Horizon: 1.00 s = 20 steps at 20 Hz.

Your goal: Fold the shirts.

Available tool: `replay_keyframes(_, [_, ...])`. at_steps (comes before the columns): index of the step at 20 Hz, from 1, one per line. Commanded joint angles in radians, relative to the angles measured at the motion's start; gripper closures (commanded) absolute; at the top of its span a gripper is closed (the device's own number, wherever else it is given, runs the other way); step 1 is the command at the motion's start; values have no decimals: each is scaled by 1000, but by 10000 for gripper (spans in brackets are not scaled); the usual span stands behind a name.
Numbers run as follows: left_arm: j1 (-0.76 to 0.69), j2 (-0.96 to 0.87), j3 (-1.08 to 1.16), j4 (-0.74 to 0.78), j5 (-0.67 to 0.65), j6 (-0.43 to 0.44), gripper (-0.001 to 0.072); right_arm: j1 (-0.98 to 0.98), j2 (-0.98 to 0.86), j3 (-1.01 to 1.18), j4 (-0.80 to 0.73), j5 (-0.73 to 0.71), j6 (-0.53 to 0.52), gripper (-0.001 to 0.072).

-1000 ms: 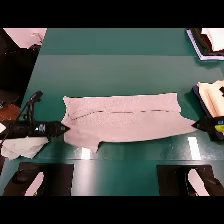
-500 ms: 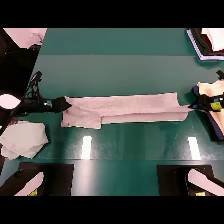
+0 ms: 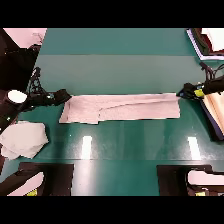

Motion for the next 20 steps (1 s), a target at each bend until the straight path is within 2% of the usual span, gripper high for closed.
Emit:
replay_keyframes(1, [0, -6, 4, -67, 45, 1, 99, 22, -54, 83, 2, -41, 21, 58])
replay_keyframes(4, [0, -6, 4, -84, -6, 2, 100, -10, -43, 126, -3, 73, -14, 65])
replay_keyframes(5, [0, -6, 4, -84, -51, 2, 101, -33, -29, 111, -2, 116, -39, 95])
replay_keyframes(6, [0, -6, 4, -84, -96, 2, 165, -58, -17, 87, -4, 147, -64, 118])
replay_keyframes(7, [0, -6, 3, -84, -126, 9, 426, -92, -8, 53, -2, 164, -79, 118])
replay_keyframes(8, [0, -6, 3, -84, -138, 36, 622, -126, -3, 15, -2, 169, -82, 118])
replay_keyframes(9, [0, -6, 3, -84, -143, 64, 682, -157, -3, -21, 1, 172, -82, 118])
replay_keyframes(14, [0, -6, 3, -104, -171, 72, 682, -247, -77, -129, 109, 165, -195, 120])
replay_keyframes(17, [-13, -6, 3, -100, -212, 72, 682, -235, -143, -129, 162, 152, -212, 142])
replay_keyframes(20, [-91, -7, 3, -98, -209, 73, 683, -184, -186, -129, 207, 143, -240, 160])
